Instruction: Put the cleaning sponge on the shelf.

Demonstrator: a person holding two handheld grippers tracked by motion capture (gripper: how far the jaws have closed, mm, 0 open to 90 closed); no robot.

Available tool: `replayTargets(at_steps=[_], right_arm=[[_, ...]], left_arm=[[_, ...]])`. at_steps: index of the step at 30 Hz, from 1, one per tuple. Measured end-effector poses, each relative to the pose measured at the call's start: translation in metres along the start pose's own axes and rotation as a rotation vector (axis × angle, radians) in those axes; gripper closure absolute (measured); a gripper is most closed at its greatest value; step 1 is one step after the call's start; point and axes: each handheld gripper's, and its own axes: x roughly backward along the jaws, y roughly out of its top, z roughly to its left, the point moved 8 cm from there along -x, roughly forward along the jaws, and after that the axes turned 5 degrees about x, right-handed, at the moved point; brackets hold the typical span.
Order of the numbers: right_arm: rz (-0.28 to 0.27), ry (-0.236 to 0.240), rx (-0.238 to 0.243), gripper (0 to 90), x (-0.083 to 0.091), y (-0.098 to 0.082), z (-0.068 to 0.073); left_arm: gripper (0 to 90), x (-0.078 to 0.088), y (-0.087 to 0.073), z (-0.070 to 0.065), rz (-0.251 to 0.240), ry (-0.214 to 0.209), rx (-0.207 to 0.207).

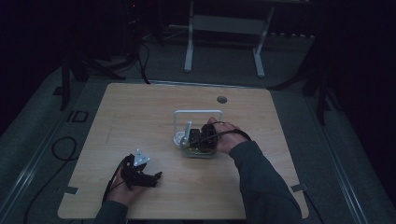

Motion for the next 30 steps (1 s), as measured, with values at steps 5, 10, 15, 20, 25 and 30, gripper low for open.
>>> replayTargets(at_steps=[5, 10, 15, 20, 25, 30], right_arm=[[0.012, -0.025, 0.028, 71.6, 0.002, 0.004, -0.005], [0.017, -0.036, 0.032, 71.6, -0.002, 0.006, -0.008], [0.030, -0.041, 0.047, 71.6, -0.010, 0.006, -0.010], [0.031, -0.053, 0.043, 71.6, -0.015, 0.008, -0.013], [0.051, -0.066, 0.048, 71.6, -0.021, 0.008, -0.015], [0.047, -0.082, 0.052, 71.6, -0.025, 0.010, -0.016]], left_arm=[[5.1, 0.000, 0.000, 0.000, 0.001, 0.000, 0.000], [5.0, 0.000, 0.000, 0.000, 0.001, 0.000, 0.000], [5.0, 0.000, 0.000, 0.000, 0.001, 0.000, 0.000], [5.1, 0.000, 0.000, 0.000, 0.001, 0.000, 0.000], [5.0, 0.000, 0.000, 0.000, 0.001, 0.000, 0.000], [5.0, 0.000, 0.000, 0.000, 0.001, 0.000, 0.000]])
